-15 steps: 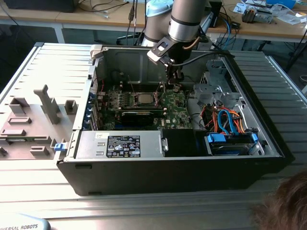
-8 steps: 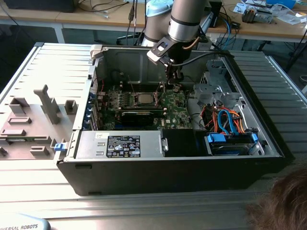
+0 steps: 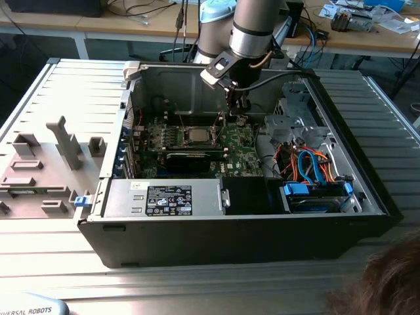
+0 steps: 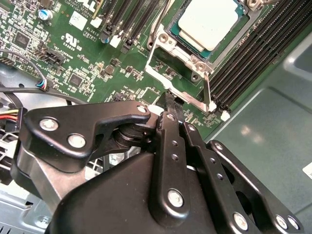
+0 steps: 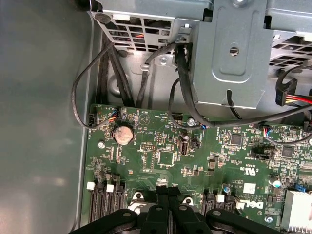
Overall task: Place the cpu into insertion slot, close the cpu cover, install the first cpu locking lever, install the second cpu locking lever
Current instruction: 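Close the cpu cover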
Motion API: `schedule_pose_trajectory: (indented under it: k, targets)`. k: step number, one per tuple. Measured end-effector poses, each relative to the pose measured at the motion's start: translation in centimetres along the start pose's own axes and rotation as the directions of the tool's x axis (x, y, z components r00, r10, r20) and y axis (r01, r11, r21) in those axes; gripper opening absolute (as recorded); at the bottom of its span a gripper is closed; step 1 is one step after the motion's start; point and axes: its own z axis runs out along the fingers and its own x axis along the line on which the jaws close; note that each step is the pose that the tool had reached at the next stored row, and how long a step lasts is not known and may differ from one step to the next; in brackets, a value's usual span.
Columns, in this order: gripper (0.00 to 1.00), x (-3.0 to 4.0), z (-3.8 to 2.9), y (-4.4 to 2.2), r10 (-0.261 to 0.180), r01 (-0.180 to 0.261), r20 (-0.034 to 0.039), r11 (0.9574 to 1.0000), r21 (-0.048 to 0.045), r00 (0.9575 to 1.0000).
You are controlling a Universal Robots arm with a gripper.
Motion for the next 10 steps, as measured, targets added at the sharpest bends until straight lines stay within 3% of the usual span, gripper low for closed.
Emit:
schedule_pose_trajectory:
  k: [10]
  targets:
    - [0.11,0.01,0.17,-0.08,0.000,0.000,0.0000,1.0000,0.0000,1.0000]
